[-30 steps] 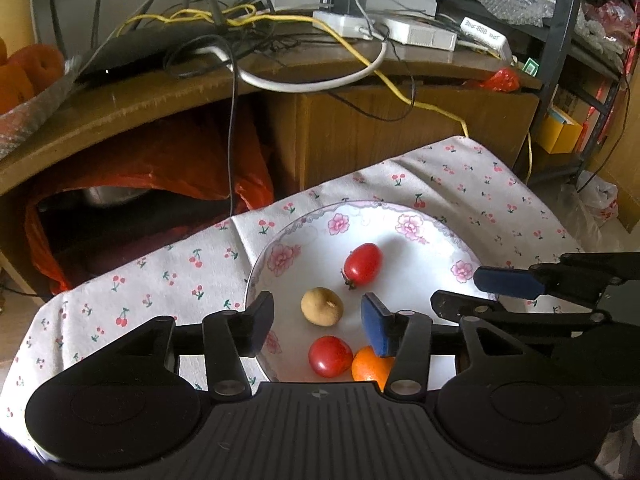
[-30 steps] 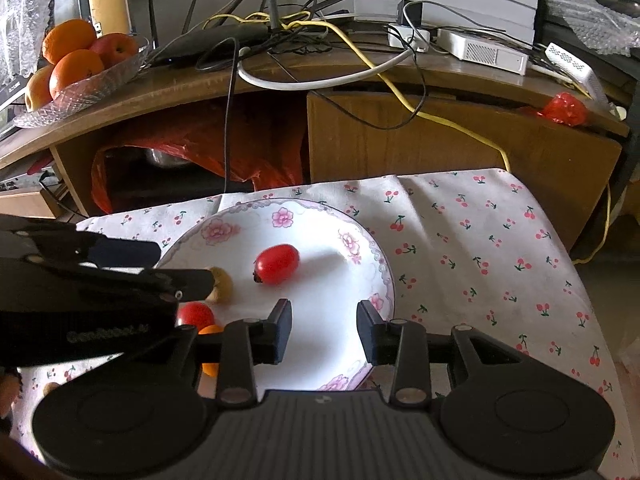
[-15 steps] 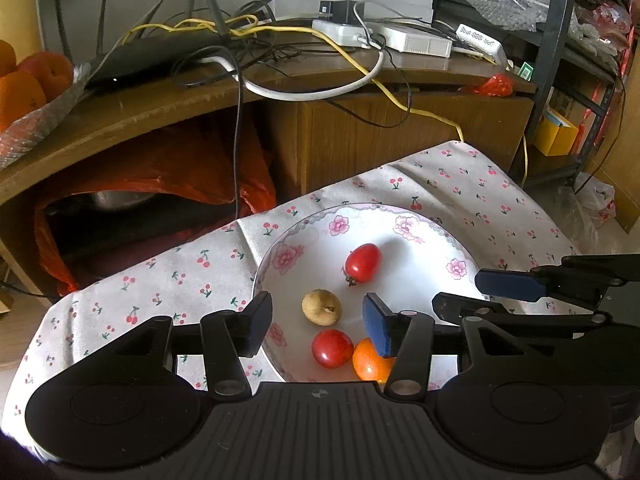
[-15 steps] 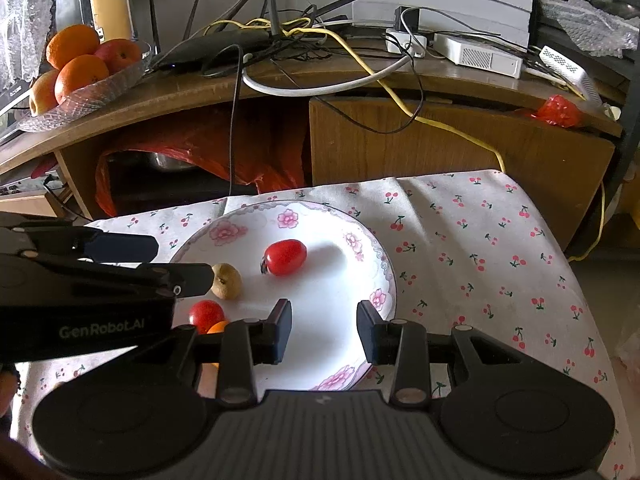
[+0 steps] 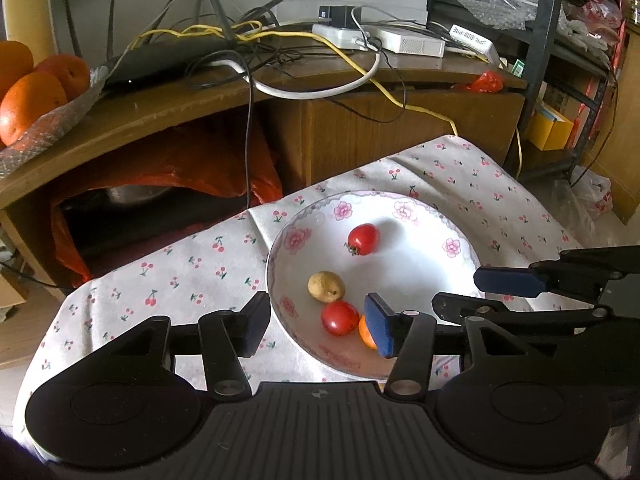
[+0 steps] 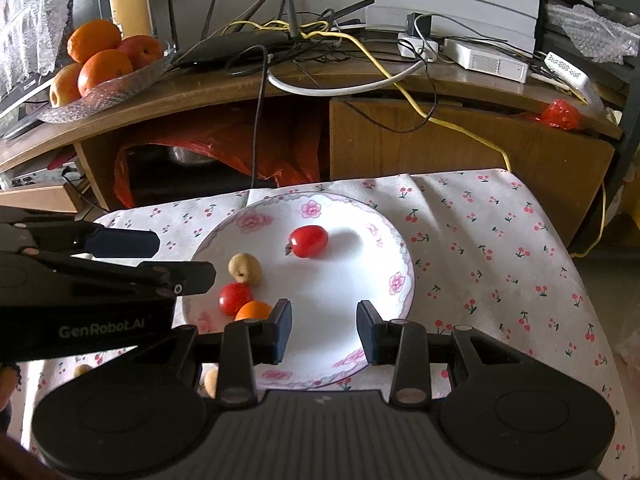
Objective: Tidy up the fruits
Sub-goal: 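Withdraw both tools from the bowl toward the fruit on the cloth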
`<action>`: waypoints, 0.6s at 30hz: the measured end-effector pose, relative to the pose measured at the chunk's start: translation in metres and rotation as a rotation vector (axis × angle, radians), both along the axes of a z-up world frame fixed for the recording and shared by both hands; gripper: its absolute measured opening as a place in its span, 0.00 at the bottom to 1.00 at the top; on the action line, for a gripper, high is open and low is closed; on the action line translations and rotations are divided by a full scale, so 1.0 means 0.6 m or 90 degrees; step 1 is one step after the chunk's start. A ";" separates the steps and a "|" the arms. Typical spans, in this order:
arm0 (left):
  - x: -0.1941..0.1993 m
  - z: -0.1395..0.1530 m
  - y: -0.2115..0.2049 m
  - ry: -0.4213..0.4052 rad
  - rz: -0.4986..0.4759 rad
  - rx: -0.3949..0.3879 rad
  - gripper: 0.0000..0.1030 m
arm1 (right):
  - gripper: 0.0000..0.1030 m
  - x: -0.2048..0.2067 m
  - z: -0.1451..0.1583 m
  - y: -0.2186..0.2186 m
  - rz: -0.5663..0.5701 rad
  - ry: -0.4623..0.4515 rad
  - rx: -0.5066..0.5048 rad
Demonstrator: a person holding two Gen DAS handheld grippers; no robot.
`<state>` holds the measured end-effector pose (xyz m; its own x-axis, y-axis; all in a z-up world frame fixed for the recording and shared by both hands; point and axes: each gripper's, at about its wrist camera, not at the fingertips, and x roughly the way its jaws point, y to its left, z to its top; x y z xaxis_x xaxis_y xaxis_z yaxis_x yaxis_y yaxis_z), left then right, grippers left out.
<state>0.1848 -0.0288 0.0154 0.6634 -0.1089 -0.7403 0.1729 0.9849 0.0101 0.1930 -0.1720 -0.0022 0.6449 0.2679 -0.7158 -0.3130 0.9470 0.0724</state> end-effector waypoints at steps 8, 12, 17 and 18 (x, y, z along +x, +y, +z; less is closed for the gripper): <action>-0.031 -0.005 0.017 0.007 0.000 0.004 0.59 | 0.35 -0.025 -0.003 0.013 0.019 0.008 -0.003; -0.049 -0.005 0.029 0.011 0.005 0.005 0.59 | 0.35 -0.040 -0.006 0.025 0.030 0.014 -0.001; -0.076 -0.009 0.047 0.022 0.007 0.005 0.59 | 0.35 -0.062 -0.010 0.041 0.047 0.028 0.008; -0.082 -0.011 0.052 0.024 0.008 0.007 0.59 | 0.35 -0.067 -0.012 0.045 0.052 0.031 0.009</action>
